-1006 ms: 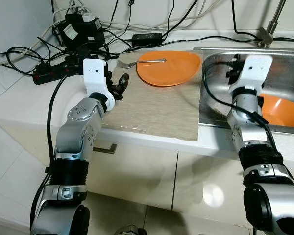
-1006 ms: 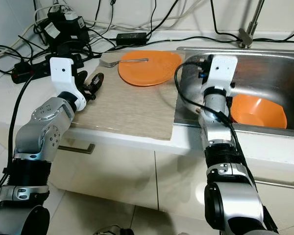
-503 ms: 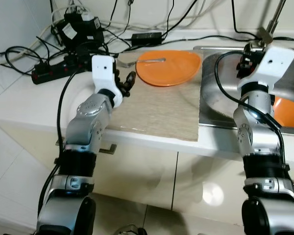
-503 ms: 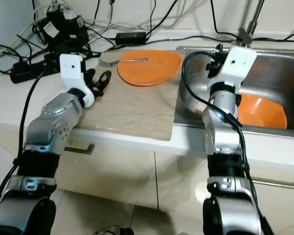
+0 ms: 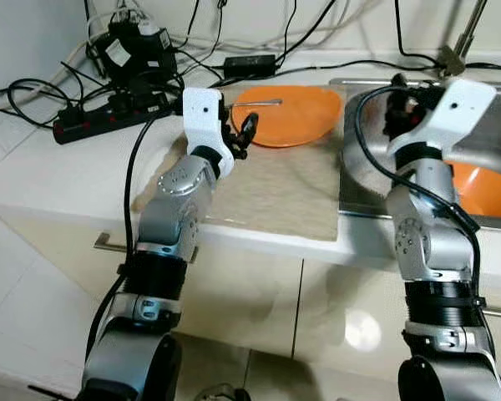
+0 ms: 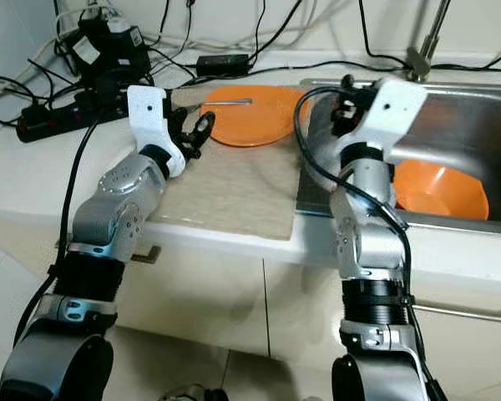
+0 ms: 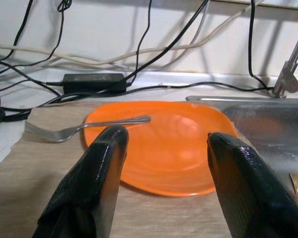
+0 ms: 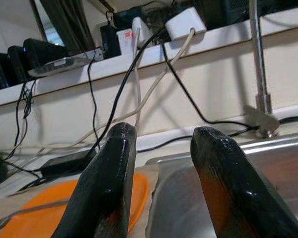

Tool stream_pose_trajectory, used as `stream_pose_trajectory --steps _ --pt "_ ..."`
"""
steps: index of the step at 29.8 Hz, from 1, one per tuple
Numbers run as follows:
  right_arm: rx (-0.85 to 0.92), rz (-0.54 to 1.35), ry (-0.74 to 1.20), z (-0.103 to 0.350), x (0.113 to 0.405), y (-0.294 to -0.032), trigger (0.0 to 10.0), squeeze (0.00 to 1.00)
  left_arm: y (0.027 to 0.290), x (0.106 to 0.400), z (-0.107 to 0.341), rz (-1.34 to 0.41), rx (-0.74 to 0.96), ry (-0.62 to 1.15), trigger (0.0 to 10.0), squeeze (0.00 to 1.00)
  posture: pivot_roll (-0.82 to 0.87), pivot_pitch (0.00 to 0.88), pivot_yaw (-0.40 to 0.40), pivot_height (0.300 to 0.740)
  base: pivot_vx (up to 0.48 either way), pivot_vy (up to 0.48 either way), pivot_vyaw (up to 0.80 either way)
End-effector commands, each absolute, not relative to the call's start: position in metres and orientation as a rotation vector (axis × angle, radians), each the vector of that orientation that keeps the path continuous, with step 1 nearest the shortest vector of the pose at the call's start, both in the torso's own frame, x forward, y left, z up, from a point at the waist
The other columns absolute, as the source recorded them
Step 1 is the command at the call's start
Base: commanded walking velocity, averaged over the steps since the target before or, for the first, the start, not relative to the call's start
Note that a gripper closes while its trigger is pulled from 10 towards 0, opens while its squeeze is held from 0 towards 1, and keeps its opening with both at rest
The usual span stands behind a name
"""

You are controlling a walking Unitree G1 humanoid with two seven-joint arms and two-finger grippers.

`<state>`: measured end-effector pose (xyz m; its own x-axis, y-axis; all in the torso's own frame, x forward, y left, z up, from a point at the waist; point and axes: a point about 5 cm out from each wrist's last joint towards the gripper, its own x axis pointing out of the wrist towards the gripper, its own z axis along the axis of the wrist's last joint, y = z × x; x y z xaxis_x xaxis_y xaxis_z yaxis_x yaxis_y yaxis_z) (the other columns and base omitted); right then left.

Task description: Kitchen organization

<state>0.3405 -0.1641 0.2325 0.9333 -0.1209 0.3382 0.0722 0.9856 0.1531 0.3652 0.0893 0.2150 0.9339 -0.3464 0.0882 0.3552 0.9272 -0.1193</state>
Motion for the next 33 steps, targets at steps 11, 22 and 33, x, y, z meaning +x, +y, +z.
stream_pose_trajectory --steps 11,22,33 --pt "0.147 -0.044 -0.322 0.23 0.339 -0.149 10.0 0.0 0.089 0.383 0.223 -0.415 -0.113 -0.013 10.0 0.0 -0.08 0.0 0.115 0.74 0.0 0.0 0.0" --pt "0.132 -0.023 -0.293 0.223 0.339 -0.143 10.0 0.0 0.089 0.389 0.22 -0.435 -0.073 -0.008 10.0 1.0 -0.08 0.0 0.107 0.74 0.0 0.0 0.0" --pt "0.124 -0.009 -0.285 0.222 0.34 -0.139 10.0 0.0 0.089 0.391 0.224 -0.457 -0.092 -0.039 0.0 0.0 -0.08 0.0 0.1 0.74 0.0 0.0 0.0"
